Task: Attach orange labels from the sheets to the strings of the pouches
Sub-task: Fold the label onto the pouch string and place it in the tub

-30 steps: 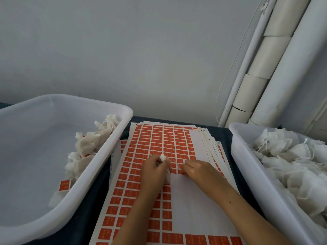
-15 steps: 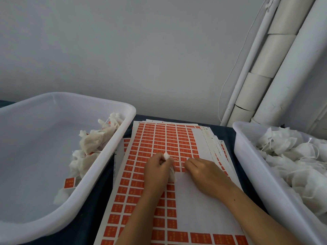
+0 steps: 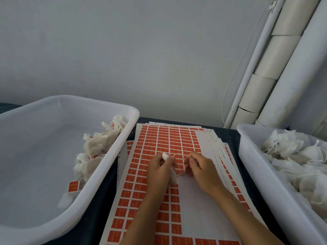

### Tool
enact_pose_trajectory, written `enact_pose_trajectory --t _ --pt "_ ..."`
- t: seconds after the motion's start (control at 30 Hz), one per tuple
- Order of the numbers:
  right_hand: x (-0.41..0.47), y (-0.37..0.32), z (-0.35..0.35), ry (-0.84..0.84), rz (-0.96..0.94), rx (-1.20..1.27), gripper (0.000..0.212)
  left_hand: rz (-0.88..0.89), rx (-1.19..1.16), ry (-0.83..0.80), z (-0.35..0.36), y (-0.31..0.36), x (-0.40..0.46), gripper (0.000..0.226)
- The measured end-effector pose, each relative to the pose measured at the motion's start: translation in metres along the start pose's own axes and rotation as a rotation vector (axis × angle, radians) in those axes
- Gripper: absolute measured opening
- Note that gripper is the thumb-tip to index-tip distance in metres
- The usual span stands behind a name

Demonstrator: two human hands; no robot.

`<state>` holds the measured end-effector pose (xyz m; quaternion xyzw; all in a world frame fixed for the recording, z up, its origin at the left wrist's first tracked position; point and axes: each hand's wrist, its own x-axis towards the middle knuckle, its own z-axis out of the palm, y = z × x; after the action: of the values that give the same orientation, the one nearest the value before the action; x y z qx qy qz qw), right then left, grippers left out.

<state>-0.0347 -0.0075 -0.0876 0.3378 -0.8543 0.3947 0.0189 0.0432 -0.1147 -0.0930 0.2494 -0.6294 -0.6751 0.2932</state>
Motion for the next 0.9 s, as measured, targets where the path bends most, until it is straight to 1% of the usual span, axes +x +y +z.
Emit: enact_pose_trajectory --t 0.07,0.17,0.23,0.3,0.37,0.5,0.6,0.67,0.8,0.9 --pt "0.001 -0.005 0.001 0.000 0.073 0.081 0.019 -0.003 -0.032 -0.020 -0.001 0.002 -0.001 0.013" --pt "0.005 -0.007 0.003 0.006 0.112 0.055 0.015 0.003 -0.071 -0.039 -0.003 0.004 -0.002 0.005" --pt "0.006 -0.006 0.003 0.017 0.138 0.062 0.013 0.015 -0.064 -0.036 -0.003 0.004 -0.003 0.008" --pt "0.007 -0.004 0.003 0.051 0.168 0.108 0.016 0.018 -0.092 -0.037 -0.003 0.005 -0.003 0.010" --pt "0.006 -0.003 0.002 0.135 0.200 0.189 0.018 0.024 -0.105 -0.053 -0.004 0.008 -0.004 0.008" --pt "0.000 0.001 -0.005 0.357 0.208 0.334 0.021 0.028 -0.122 -0.099 -0.004 0.012 -0.006 0.014" --pt "-0.006 0.001 -0.011 0.522 0.214 0.371 0.013 0.022 -0.119 -0.134 -0.003 0.013 -0.007 0.014" --pt "-0.008 0.001 -0.014 0.602 0.235 0.423 0.013 0.023 -0.122 -0.168 -0.003 0.014 -0.008 0.013" --pt "-0.010 -0.003 -0.020 0.638 0.241 0.513 0.006 0.025 -0.132 -0.261 -0.002 0.017 -0.012 0.022" --pt "-0.012 -0.007 -0.023 0.632 0.216 0.552 0.007 0.043 -0.117 -0.300 -0.002 0.020 -0.014 0.031"
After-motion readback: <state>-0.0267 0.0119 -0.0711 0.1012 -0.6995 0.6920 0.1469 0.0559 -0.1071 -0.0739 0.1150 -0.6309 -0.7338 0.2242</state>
